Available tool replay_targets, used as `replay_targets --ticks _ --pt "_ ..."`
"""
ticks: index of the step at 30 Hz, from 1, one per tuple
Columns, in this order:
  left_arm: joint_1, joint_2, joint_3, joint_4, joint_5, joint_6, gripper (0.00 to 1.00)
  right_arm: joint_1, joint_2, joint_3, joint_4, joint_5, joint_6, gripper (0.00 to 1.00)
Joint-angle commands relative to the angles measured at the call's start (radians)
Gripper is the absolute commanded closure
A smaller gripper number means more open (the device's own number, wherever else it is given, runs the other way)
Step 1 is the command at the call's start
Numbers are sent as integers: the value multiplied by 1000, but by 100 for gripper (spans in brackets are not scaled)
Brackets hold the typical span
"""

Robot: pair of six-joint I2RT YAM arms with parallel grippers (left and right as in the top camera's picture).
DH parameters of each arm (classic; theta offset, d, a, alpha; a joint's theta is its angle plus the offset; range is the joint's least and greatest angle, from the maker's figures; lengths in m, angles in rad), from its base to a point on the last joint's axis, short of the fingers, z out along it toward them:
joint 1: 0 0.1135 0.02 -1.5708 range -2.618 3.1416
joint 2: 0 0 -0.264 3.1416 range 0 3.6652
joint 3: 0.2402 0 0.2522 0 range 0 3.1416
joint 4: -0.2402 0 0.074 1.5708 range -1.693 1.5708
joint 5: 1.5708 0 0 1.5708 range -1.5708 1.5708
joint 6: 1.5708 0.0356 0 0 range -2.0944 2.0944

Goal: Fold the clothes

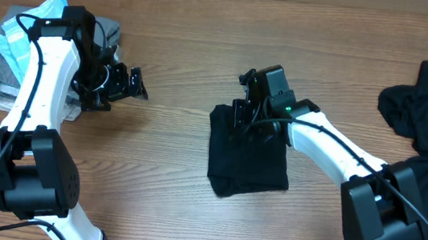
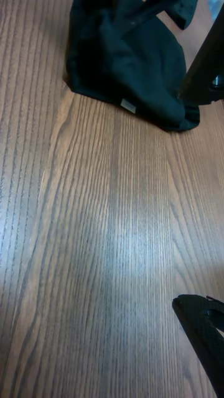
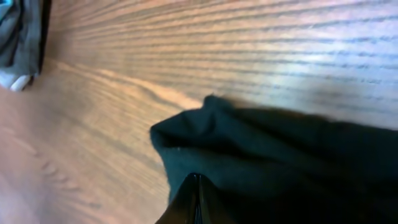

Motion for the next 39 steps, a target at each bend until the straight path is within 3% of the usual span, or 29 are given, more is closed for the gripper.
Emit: replay_targets --ticks 1,9,12,17,23,28,29,31,33,39 --pt "-1 -4 -2 1 -3 11 0 5 58 -45 81 61 17 96" --pt "-1 -4 -2 1 -3 11 0 5 142 -60 209 65 1 87" --pt "-1 -4 -2 1 -3 11 0 -5 117 -28 199 -16 -55 76" --pt "-1 -4 -2 1 -3 11 0 -65 -10 88 34 -190 -58 69" --pt "-1 -4 -2 1 -3 11 1 -158 -192 146 -272 -121 -58 65" --pt "-1 -4 -2 1 -3 11 0 -306 -309 146 -495 39 -57 42" --pt "-1 -4 -2 1 -3 11 0 -333 -320 146 -527 69 -57 30" --pt "-1 -4 -2 1 -3 11 0 -388 -331 146 -586 108 -58 18" --pt "-1 -4 -2 17 7 -7 0 -428 -330 146 -631 117 -58 0" --pt "-1 -4 -2 217 16 -220 0 -500 -328 144 -655 123 -57 0"
